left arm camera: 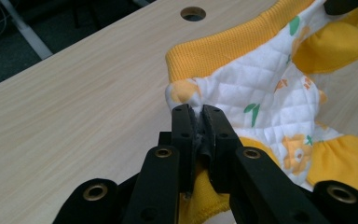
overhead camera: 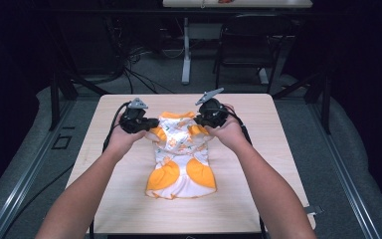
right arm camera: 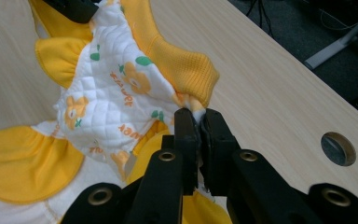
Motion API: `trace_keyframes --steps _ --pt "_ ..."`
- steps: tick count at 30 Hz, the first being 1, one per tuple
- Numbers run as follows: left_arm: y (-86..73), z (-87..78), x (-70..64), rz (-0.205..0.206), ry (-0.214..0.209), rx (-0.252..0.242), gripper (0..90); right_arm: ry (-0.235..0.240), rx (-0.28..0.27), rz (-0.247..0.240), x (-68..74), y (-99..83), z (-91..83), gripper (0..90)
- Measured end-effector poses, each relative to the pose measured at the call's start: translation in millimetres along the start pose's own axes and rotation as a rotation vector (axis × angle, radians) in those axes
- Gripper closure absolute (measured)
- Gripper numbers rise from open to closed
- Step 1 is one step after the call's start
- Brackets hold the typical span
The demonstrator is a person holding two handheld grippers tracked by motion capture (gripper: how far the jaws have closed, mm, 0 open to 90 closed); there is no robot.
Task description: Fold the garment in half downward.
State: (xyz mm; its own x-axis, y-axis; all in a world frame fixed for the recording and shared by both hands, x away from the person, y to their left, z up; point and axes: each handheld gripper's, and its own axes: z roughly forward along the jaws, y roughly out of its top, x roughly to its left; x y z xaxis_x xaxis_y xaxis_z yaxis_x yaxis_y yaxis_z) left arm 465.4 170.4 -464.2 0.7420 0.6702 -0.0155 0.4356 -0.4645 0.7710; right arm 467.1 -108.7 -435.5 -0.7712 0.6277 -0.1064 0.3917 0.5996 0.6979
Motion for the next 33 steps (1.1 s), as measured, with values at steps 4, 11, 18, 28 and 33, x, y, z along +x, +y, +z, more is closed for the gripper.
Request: trace_keyframes --steps 4,11,18,28,33 --pt "-9.3 1.6 -3.7 0.010 -0.023 0.003 83.9 0.012 0.028 -0.026 4.6 -7.6 1.9 85.4" --pt "-20.4 4.9 -9.4 0.018 -0.034 0.033 84.0 0.024 0.044 -0.054 12.0 -19.2 4.7 85.3" --pt "-29.5 10.1 -14.1 0.029 -0.019 0.056 84.1 0.038 0.061 -0.059 16.5 -27.6 13.0 85.3" --pt "-38.9 12.2 -23.6 0.060 -0.036 0.083 84.0 0.062 0.087 -0.055 20.2 -42.7 17.1 85.1" --pt "-45.9 11.9 -27.8 0.062 -0.050 0.086 84.0 0.080 0.092 -0.067 26.4 -50.6 15.8 85.1"
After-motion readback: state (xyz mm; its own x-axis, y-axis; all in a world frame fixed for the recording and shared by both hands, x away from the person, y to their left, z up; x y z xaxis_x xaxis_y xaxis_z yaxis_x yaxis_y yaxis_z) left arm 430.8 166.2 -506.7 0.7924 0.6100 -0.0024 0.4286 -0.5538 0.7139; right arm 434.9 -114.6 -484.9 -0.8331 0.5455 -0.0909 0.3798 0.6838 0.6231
